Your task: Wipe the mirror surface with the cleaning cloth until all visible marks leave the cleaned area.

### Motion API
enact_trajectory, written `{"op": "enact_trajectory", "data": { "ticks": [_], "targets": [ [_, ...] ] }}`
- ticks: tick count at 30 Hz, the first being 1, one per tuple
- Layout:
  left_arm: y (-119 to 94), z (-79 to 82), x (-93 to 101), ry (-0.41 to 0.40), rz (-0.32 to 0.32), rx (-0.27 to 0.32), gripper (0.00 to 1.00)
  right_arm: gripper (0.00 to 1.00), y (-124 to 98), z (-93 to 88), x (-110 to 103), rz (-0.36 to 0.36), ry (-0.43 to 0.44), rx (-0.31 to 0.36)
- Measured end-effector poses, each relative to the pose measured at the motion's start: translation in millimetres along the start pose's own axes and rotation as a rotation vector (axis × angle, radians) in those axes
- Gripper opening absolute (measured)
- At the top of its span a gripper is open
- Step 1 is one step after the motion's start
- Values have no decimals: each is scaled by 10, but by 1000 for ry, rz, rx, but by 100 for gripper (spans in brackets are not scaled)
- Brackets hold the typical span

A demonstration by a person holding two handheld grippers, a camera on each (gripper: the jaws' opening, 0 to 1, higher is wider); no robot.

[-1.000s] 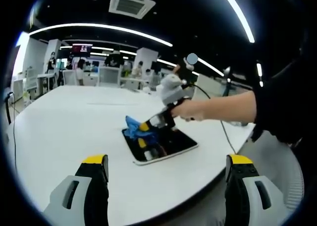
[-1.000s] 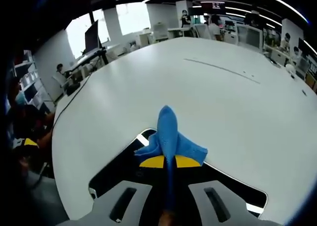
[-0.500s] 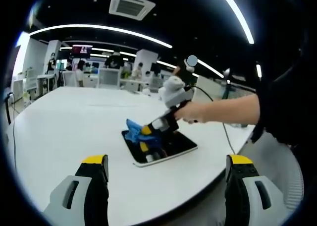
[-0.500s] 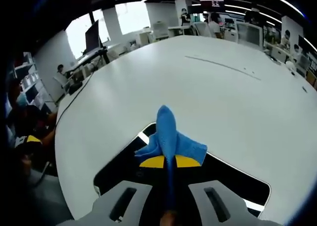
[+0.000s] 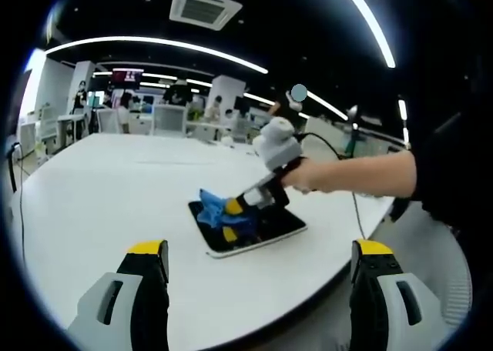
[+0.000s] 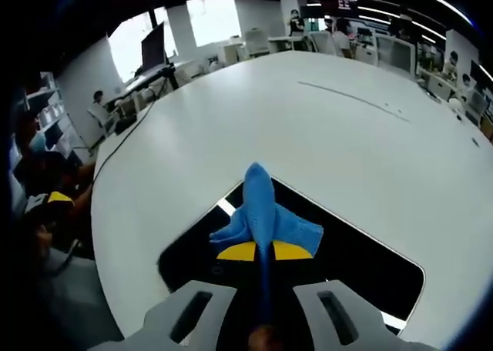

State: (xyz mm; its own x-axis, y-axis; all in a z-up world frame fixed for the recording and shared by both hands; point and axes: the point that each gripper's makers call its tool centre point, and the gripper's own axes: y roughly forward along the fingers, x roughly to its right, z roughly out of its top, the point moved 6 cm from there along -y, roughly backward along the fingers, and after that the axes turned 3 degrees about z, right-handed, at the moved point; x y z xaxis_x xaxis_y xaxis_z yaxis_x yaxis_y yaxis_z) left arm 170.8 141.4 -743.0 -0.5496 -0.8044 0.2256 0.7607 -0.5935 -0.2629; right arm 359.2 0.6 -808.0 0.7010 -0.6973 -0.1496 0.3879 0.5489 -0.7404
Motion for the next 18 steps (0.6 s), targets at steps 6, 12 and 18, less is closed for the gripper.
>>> {"op": "enact_trajectory", "data": {
  "ticks": [6,12,18],
  "targets": [
    [-2,6,0,1,0,4,99,0,-25,-43,-51,-1,-37,-35],
    [0,8,1,0,-2,5,99,0,-77,-105,-140,-3,-57,-49],
    [0,9,1,2,0,3,99,0,-136,-189,-228,2,-61,-49]
  ]
}}
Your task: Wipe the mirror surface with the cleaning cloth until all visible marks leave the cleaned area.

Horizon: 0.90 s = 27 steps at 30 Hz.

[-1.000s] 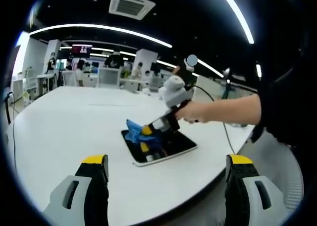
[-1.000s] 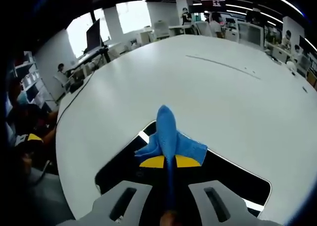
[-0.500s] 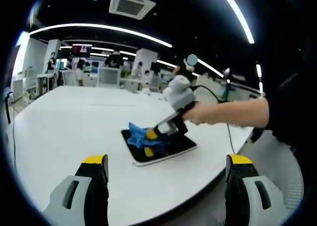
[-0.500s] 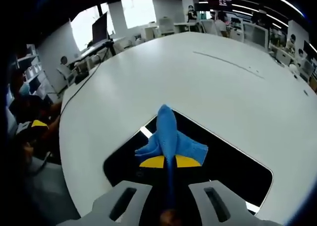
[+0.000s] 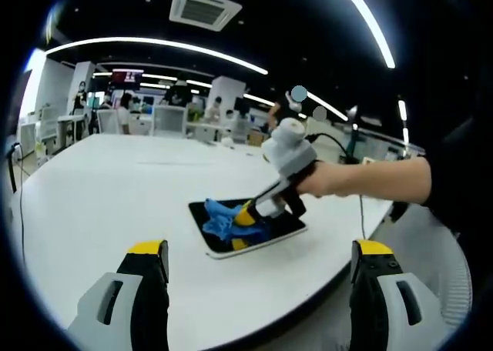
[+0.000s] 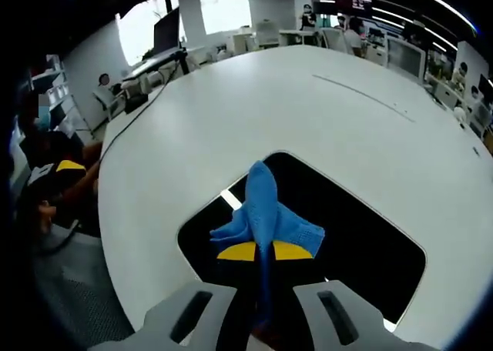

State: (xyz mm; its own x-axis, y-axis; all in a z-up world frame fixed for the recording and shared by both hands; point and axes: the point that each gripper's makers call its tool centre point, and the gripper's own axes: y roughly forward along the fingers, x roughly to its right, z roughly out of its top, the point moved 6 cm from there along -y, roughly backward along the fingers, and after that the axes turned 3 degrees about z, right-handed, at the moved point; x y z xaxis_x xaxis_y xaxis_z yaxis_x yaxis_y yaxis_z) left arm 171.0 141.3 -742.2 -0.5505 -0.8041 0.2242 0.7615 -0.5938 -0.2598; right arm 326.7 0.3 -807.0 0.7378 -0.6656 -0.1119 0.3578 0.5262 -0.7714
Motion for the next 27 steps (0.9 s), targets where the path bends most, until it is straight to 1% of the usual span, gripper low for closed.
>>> {"op": "enact_trajectory", "data": {
  "ticks": [17,21,25,27],
  "targets": [
    [2,-13,6,1,-5,-12,99,0,-115,-184,-182,32,5,11],
    [2,-7,5,0,-3,-7,99,0,-136,-216,-211,37,6,12],
    [1,-5,1,-1,2,-4,99,0,-141,-232,-248,18,-27,10],
    [-1,-6,-1,-2,3,-4,99,0,-140,-228,-240,19,-21,9]
  ]
}}
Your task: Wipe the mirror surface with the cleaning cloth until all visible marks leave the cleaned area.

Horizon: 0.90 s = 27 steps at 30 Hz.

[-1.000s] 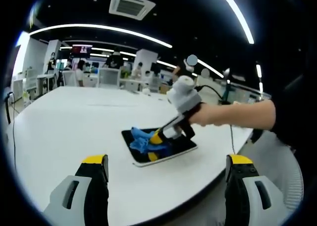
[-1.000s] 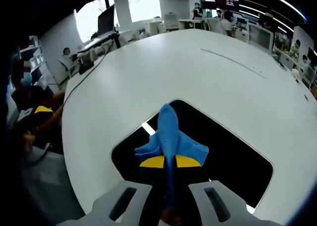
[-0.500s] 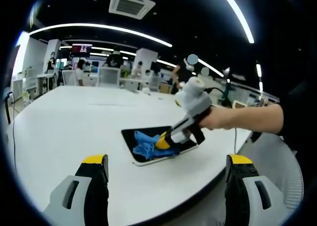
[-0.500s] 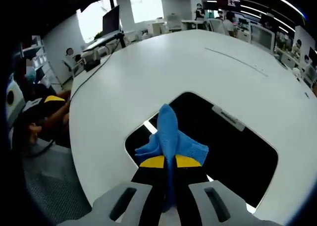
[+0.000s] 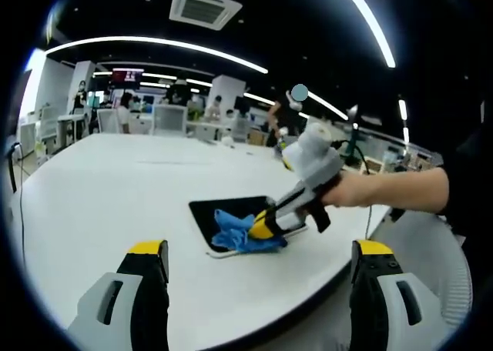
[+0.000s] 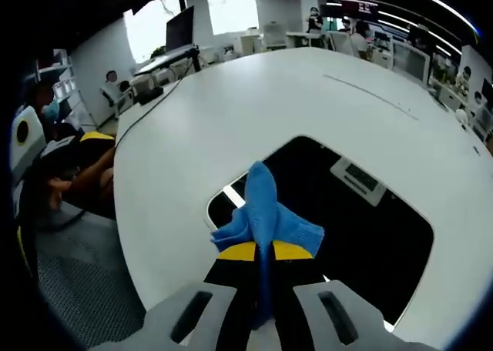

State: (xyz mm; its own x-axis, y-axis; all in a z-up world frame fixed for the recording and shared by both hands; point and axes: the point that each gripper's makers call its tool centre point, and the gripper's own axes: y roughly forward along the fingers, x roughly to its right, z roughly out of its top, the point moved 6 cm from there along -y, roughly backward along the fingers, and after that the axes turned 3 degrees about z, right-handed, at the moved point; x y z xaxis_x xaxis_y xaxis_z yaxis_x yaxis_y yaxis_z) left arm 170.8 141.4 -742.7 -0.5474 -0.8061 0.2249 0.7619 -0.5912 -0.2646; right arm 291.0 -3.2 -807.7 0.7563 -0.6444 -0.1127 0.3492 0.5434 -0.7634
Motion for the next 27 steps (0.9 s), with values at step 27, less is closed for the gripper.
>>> {"op": "enact_trajectory", "data": {
  "ticks": [27],
  "targets": [
    [3,-3,-3,-3,2,2,99,0,-41,-58,-7,42,5,-9]
  ]
}}
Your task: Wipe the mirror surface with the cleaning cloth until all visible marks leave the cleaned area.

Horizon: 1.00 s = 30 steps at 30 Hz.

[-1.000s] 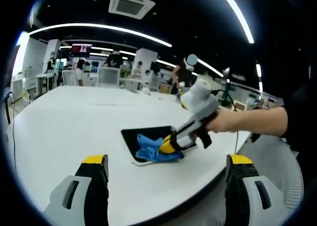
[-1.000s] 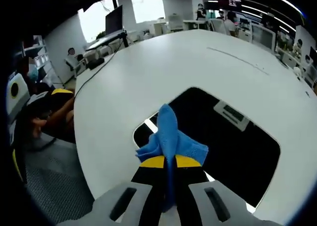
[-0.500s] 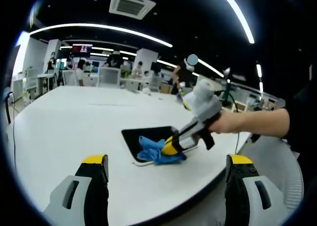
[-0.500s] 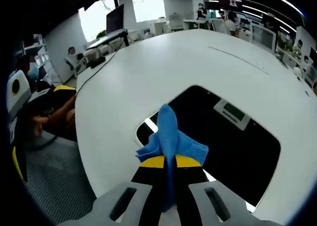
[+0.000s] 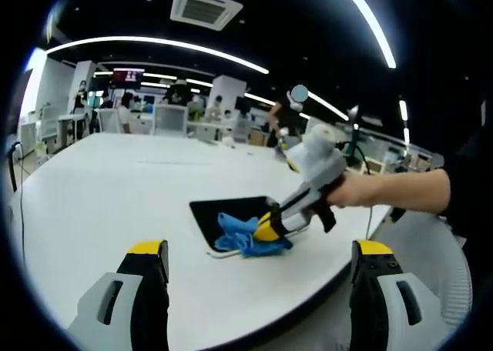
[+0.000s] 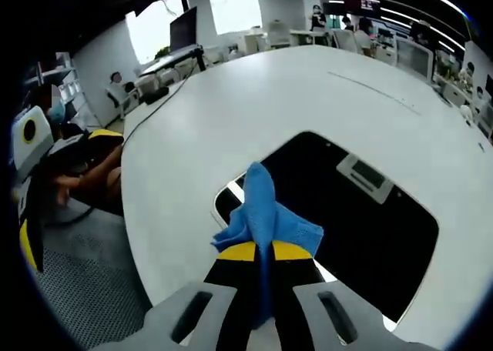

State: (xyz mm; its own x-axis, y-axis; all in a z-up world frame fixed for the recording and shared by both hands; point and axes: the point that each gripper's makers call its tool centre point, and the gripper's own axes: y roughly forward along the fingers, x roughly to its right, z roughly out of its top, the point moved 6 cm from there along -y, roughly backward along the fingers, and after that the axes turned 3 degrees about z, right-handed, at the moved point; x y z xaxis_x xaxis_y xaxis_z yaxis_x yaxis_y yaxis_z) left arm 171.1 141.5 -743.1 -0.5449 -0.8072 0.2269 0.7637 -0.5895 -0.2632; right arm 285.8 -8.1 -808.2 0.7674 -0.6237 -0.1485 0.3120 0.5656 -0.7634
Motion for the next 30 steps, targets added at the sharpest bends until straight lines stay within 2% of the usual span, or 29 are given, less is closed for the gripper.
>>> {"op": "enact_trajectory", "data": {
  "ticks": [14,30],
  "targets": [
    [5,1,7,0,-1,-1,99,0,-174,-163,212,-31,60,13],
    [4,2,6,-1,-4,-2,99,0,-139,-112,235,-59,55,31]
  ]
}}
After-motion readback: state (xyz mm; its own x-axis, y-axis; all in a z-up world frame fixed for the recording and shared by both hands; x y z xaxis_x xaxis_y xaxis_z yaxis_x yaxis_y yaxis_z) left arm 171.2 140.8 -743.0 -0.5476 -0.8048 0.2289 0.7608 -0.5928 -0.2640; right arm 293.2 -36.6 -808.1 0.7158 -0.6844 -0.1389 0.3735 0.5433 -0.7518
